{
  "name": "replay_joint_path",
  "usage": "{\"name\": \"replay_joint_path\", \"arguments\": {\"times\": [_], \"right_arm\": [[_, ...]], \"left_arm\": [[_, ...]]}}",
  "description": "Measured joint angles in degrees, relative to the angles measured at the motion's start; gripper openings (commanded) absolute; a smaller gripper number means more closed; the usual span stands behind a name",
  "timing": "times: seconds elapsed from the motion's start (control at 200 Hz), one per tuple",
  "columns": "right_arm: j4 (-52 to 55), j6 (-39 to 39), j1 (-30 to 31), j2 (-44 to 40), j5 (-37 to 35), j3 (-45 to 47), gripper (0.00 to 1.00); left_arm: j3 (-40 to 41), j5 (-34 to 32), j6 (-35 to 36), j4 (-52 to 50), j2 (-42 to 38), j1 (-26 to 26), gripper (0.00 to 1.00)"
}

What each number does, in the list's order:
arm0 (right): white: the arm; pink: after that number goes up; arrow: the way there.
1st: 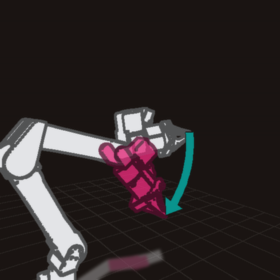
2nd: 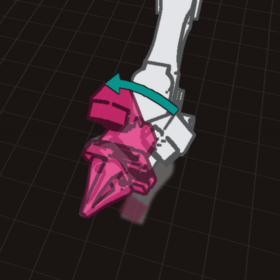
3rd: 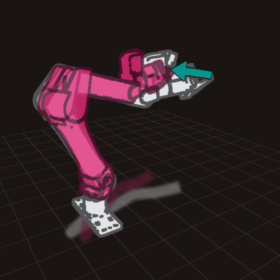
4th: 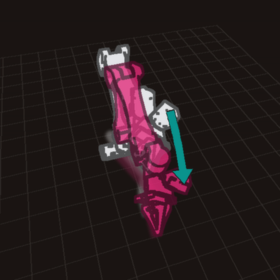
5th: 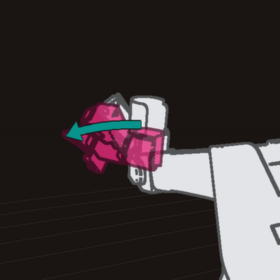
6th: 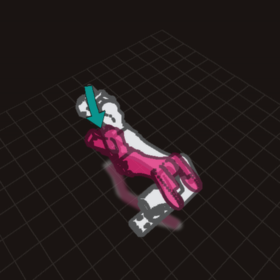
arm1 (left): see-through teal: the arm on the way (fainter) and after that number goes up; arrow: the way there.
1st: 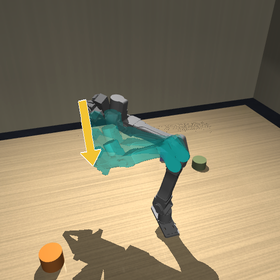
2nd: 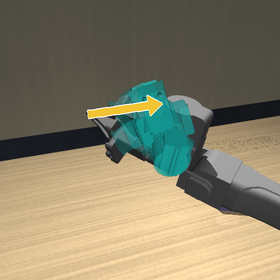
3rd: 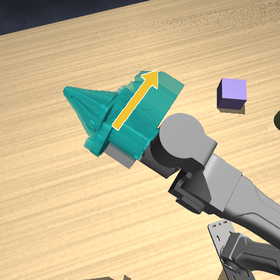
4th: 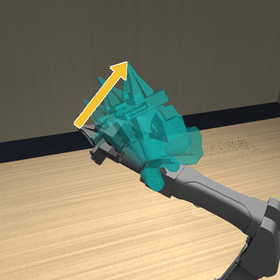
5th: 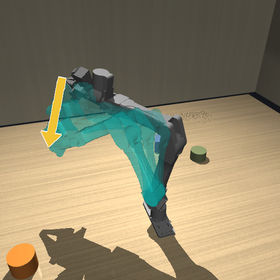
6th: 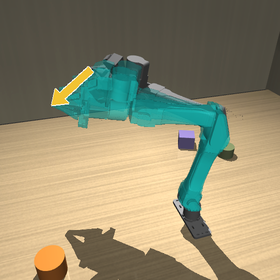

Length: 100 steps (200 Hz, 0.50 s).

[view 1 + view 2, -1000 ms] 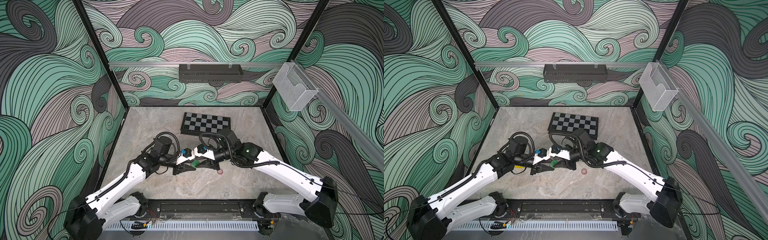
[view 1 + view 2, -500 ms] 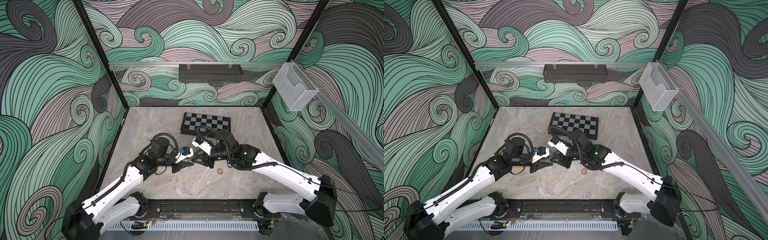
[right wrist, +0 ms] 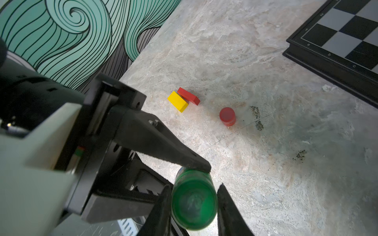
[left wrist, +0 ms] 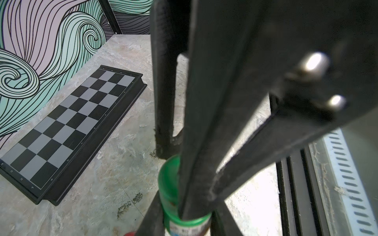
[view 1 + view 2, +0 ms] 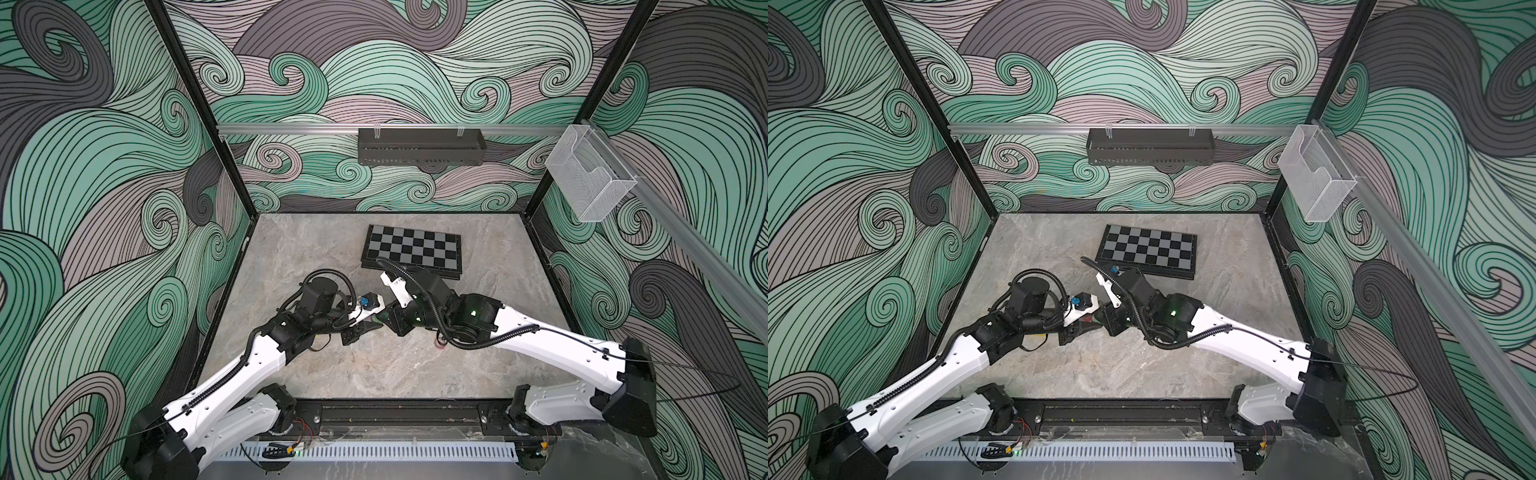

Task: Close the paint jar lid
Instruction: Screw the lid onto the paint jar.

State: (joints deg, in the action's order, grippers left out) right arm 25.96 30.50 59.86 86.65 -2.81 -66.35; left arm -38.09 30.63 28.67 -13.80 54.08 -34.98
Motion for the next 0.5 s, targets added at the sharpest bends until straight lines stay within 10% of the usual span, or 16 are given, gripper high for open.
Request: {"name": "replay_joint_path", "arguments": {"times": [0.5], "right_arm": [[1.40,13.33,0.61,2.16,-1.70,-1.64,0.38]], "left_arm": [[0.72,-1.97,-0.17,-0.48,-0.66,0.00,0.10]]}}
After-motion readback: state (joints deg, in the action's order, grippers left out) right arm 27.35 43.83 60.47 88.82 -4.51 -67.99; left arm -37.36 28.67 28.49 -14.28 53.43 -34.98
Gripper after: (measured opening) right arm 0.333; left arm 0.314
